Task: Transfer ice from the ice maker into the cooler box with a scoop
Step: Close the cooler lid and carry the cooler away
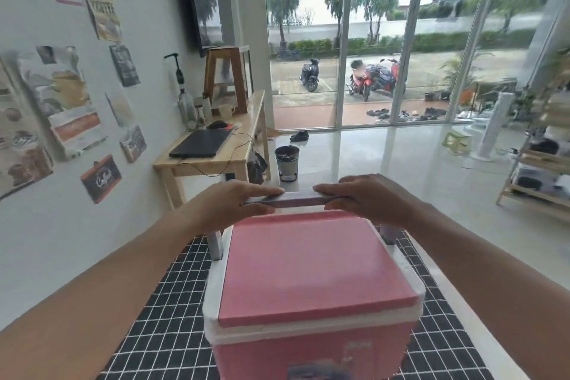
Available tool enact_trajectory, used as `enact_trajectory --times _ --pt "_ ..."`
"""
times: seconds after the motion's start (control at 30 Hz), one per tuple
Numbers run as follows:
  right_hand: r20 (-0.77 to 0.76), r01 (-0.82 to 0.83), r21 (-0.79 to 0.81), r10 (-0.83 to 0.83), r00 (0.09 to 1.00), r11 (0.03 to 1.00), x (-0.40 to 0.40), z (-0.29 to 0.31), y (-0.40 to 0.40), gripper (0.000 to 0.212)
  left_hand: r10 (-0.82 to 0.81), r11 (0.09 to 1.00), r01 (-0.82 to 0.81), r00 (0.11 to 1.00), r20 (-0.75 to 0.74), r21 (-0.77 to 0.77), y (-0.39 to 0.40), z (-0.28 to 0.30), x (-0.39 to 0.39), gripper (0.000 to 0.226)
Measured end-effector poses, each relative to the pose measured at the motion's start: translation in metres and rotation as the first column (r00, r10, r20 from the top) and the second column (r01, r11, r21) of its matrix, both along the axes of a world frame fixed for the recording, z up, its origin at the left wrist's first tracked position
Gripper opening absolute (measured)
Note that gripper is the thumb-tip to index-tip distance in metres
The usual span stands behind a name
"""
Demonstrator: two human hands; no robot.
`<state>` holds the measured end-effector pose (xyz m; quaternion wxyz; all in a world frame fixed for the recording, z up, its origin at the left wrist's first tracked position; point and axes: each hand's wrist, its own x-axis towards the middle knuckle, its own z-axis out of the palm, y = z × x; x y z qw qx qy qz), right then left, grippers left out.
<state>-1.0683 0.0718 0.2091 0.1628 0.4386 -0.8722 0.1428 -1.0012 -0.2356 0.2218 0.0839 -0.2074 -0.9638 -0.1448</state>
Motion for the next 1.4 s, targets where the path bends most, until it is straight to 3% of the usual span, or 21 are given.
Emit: enact_trajectory --times 0.43,0.77,1.1,1.3,1.4 --pt "0.057 0.080 -0.024 -0.079 0.995 0.996 -0.151 -0.055 0.063 0.045 -0.012 1.000 0.008 0.989 0.150 0.029 0.059 -0.053 -0.160 0.050" --pt "0.158 0.074 0.032 -0.078 0.984 0.997 -0.182 -0.097 0.076 0.048 -0.014 0.995 -0.014 0.961 0.276 0.096 0.078 -0.087 -0.182 0.047" --pt "0.161 0.084 0.050 -0.091 0.983 0.995 -0.195 -0.099 0.080 0.041 0.004 0.996 -0.030 0.956 0.292 0.086 0.080 -0.093 -0.198 0.047" --pt "0.206 0.178 0.055 -0.185 0.961 0.983 -0.203 -0.106 0.075 0.040 0.036 0.996 -0.055 0.969 0.246 0.070 0.075 -0.105 -0.211 0.050" --pt "0.158 0.186 0.070 -0.195 0.968 0.980 -0.204 -0.110 0.070 0.040 0.051 0.997 -0.062 0.973 0.226 0.043 0.074 -0.109 -0.217 0.051"
